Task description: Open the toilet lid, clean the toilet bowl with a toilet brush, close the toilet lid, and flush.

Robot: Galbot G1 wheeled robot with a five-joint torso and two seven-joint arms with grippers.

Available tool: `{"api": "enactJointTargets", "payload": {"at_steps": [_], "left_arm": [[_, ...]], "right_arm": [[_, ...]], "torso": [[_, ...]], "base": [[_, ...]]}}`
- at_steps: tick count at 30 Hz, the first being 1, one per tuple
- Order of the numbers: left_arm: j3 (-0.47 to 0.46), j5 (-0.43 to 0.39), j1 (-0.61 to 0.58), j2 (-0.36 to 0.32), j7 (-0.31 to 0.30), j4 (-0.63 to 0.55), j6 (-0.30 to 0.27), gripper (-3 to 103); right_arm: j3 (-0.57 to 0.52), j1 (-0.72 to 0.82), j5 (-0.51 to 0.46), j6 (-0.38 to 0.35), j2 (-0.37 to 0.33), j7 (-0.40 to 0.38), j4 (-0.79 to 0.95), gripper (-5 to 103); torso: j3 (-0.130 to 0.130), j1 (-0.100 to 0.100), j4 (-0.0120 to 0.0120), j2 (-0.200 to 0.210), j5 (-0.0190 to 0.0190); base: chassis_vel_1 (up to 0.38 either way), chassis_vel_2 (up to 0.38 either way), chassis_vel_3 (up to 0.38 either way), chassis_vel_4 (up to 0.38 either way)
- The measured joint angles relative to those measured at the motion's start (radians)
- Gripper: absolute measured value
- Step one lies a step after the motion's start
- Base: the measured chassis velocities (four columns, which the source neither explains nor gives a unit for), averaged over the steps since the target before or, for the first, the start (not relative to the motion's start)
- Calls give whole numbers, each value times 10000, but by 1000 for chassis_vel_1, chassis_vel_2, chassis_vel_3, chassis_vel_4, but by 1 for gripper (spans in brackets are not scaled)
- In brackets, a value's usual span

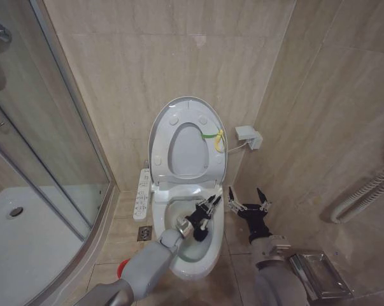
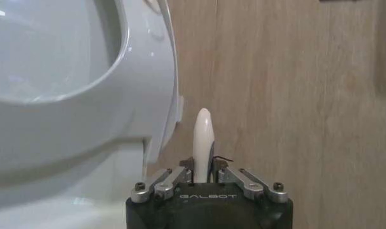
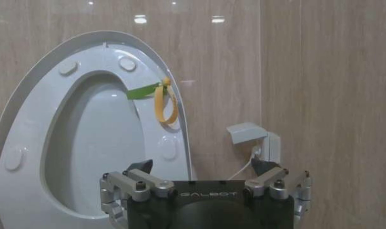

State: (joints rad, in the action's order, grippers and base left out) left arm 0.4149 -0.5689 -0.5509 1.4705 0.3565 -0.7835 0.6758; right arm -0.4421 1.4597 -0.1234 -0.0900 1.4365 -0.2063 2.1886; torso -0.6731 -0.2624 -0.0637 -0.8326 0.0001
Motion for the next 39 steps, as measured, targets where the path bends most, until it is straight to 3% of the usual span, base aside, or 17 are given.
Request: {"api": "enactJointTargets", "payload": {"at_steps": [10,15,22,29,34,39], "left_arm": [[-44,639,-178,-588,-294,-11,-34,19],[-41,132,-144,-343,-377,-536,45,19],[98,-46,-295,-208,-247,-413,161,19],[20,1002,-286,-723,-620,176,-4,19],[15,906,-269,-788,-773,-219,-39,19],[35,674,-168,-435,-792,-436,174,19]], "right_arm": [[0,0,0,0,0,0,0,100],[0,0,0,0,1,0,0,100],[0,0,0,0,0,0,0,100],[0,0,0,0,0,0,0,100],[0,0,0,0,1,0,0,100],[0,0,0,0,0,0,0,100]], "torso": [[1,1,4,0,-1],[0,0,-1,0,-1],[0,0,-1,0,-1],[4,2,-6,-2,-9],[0,2,3,-1,-2],[-1,1,2,0,0]], "base": [[0,0,0,0],[0,0,0,0],[0,0,0,0],[0,0,0,0],[0,0,0,0],[0,0,0,0]]}}
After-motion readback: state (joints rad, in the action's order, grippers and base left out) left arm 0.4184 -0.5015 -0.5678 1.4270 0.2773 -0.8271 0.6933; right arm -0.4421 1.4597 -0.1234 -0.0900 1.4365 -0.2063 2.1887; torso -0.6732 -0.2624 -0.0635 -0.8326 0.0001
